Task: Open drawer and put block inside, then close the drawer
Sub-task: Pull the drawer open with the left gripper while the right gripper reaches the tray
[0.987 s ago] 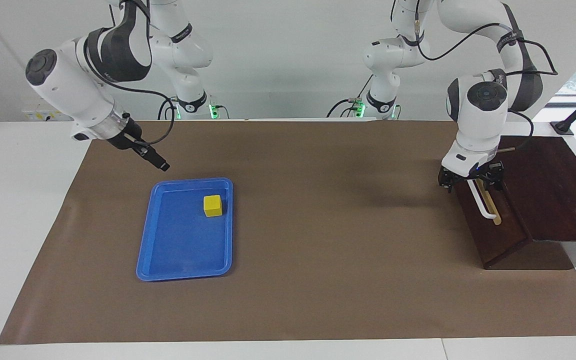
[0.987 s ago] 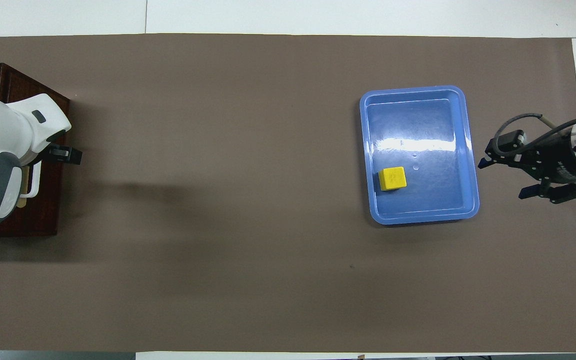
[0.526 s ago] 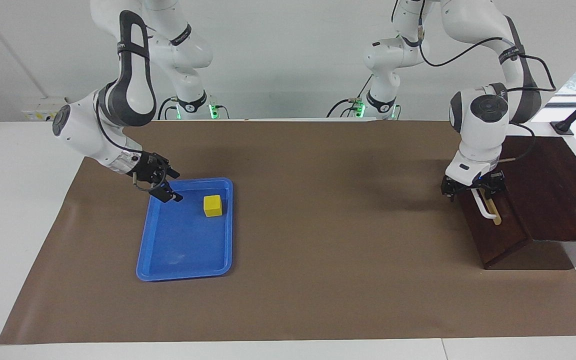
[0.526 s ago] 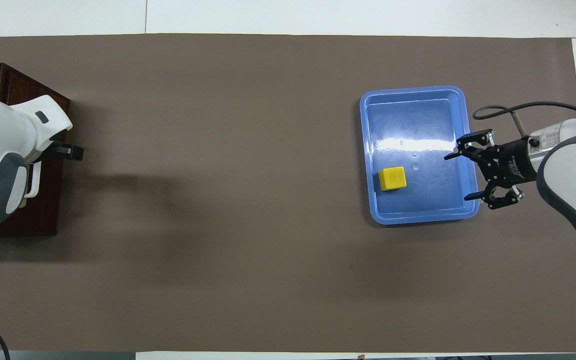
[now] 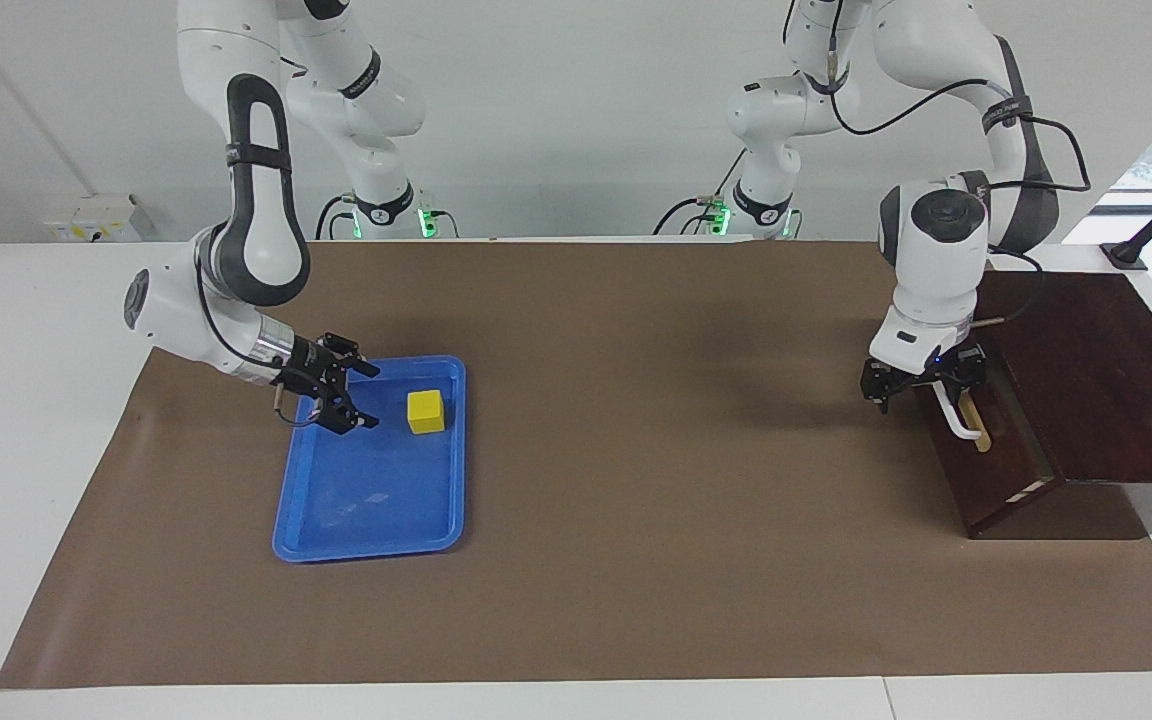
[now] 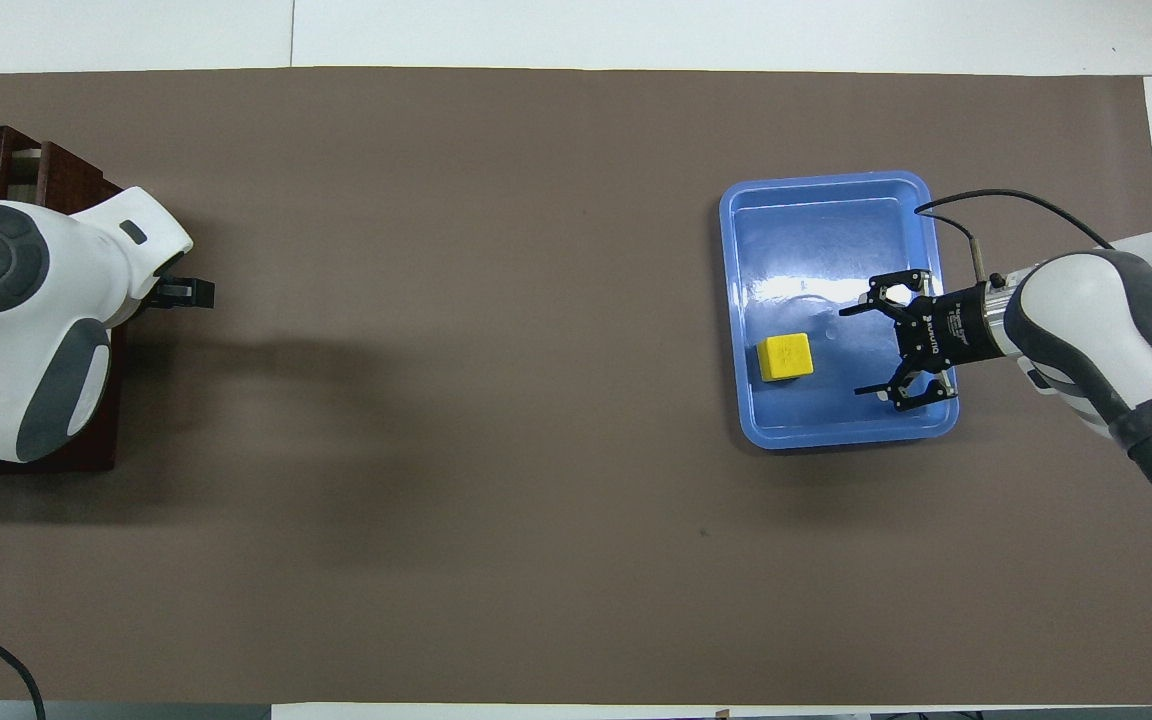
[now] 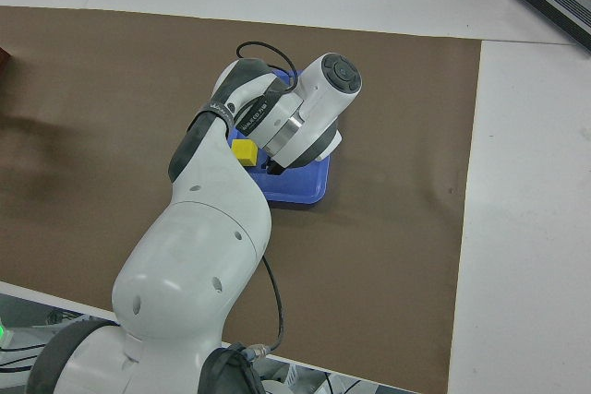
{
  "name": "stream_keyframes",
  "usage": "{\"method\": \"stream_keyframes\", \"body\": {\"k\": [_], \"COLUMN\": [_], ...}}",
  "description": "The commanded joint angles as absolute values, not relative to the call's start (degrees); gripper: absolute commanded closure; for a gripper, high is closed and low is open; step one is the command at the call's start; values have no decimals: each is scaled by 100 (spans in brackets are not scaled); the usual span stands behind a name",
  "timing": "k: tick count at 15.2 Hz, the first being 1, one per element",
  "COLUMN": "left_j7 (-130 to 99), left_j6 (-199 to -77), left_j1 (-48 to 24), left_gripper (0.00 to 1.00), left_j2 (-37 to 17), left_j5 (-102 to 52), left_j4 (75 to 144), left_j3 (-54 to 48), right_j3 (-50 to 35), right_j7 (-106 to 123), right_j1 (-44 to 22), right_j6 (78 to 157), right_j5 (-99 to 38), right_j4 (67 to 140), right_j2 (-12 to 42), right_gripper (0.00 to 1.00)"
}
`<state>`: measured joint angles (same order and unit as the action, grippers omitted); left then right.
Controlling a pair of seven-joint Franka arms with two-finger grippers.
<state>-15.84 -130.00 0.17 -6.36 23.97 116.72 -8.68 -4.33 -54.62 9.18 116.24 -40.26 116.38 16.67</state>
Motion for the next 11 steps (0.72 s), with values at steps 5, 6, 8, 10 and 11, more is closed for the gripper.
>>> {"method": "stream_keyframes", "body": {"k": [5,6,8,10,11], "left_j7": [-2188,-2215,-2224,-2329,-2329], "left_j6": [-12832,-12780,-12700,-12639,-12508], "left_j1": [-764,-808,-861,-975,-993], "left_gripper": [0,0,0,0,0], "left_j2": [-686,-686,-694,-686,-686], "left_j5": [2251,2207,2197,2153,2153], "left_j4": [11681,11637,11584,11567,11540], "left_j3": [-835,-835,-835,-835,-826], "right_j3": [-492,-492,-483,-483,-483], "right_j7": [-5616,-5625,-5704,-5713,-5704], "right_j1": [712,686,502,475,475], "right_j6": [11663,11672,11698,11803,11812], "right_j5": [-4464,-4534,-4649,-4649,-4649], "right_j4": [11224,11224,11224,11267,11276], "right_j2": [2065,2065,2074,2083,2092], "right_gripper": [0,0,0,0,0]}}
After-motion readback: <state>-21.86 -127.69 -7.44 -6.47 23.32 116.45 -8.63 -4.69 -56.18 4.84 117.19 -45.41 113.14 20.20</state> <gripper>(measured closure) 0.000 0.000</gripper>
